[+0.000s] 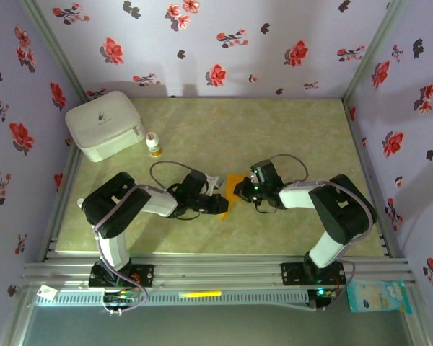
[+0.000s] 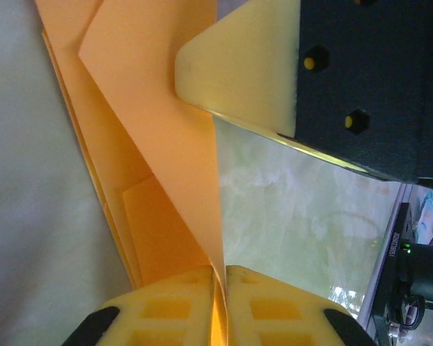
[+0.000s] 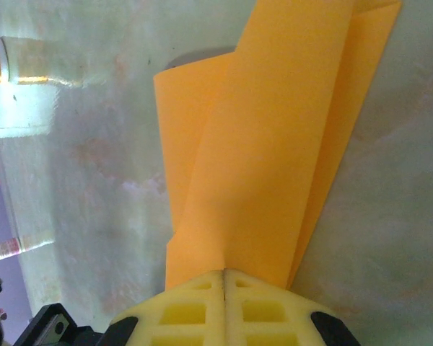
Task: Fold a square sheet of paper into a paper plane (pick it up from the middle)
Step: Perform the fifth fold on the wing at the bottom-center of the table.
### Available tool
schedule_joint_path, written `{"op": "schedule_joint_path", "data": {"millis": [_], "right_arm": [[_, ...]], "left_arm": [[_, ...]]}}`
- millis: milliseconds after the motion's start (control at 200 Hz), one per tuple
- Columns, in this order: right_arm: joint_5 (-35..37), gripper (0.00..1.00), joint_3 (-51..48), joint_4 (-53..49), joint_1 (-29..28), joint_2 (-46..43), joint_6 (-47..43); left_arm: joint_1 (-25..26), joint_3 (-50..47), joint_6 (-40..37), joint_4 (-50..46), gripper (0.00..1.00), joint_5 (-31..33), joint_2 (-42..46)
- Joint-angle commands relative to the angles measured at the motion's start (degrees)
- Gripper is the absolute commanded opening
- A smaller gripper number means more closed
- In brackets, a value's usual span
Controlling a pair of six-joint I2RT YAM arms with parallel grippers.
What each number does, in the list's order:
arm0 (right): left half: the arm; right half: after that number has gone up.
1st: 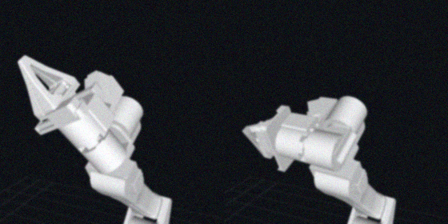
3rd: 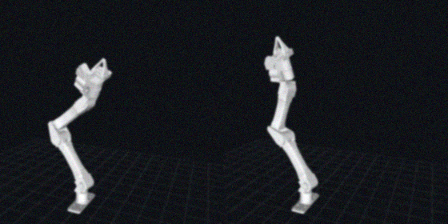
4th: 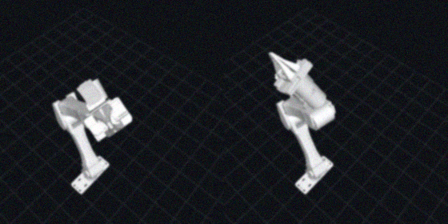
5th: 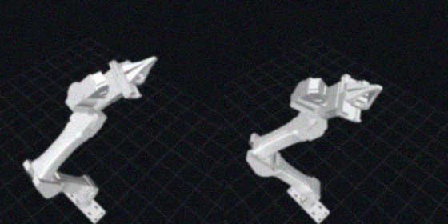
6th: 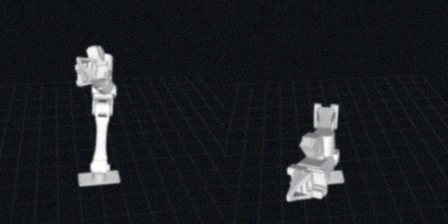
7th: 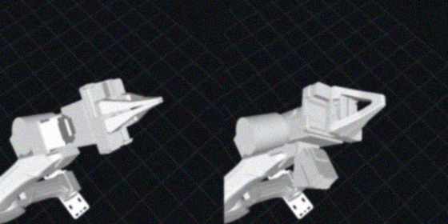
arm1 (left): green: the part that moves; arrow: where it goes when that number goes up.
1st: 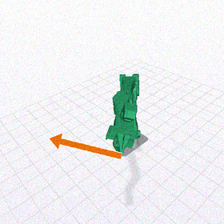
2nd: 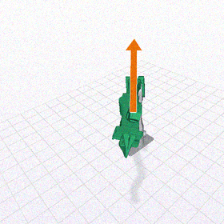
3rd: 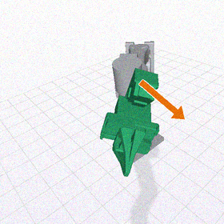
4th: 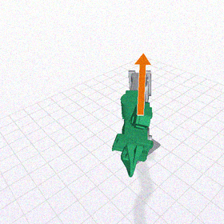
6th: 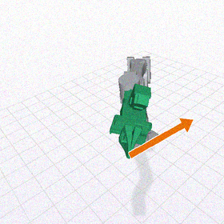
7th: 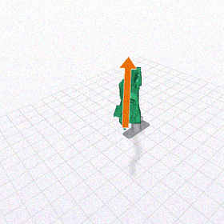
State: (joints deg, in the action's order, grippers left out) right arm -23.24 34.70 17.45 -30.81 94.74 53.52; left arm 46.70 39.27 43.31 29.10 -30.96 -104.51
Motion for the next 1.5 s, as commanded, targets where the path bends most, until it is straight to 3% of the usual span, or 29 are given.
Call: {"op": "schedule_joint_path", "data": {"millis": [0, 235, 635, 1055, 1495], "right_arm": [[1.72, 0.03, -0.79, -0.57, 0.13, 0.44, -0.26], [0.63, 0.05, -0.86, 0.75, 0.13, 0.19, 0.9], [0.21, 0.1, -2.27, -3.48, 2.51, -7.61, -1.64], [-7.19, 0.05, -0.32, 1.98, 1.98, -1.49, -2.09], [-6.0, 0.05, 1.49, 3.09, 2.42, 2.64, -2.1]], "left_arm": [[0.32, -1.49, 1.63, -2.26, 0.13, -1.39, 0.49], [0.34, -2.59, 2.93, -0.29, 0.0, -1.43, -0.58], [0.18, -6.14, 8.88, 5.03, 0.0, 0.67, -4.1], [0.15, -5.55, 10.64, 4.31, 0.0, 0.48, -6.22], [-0.38, -6.01, 11.68, 2.37, 0.0, 0.73, -6.41]]}}
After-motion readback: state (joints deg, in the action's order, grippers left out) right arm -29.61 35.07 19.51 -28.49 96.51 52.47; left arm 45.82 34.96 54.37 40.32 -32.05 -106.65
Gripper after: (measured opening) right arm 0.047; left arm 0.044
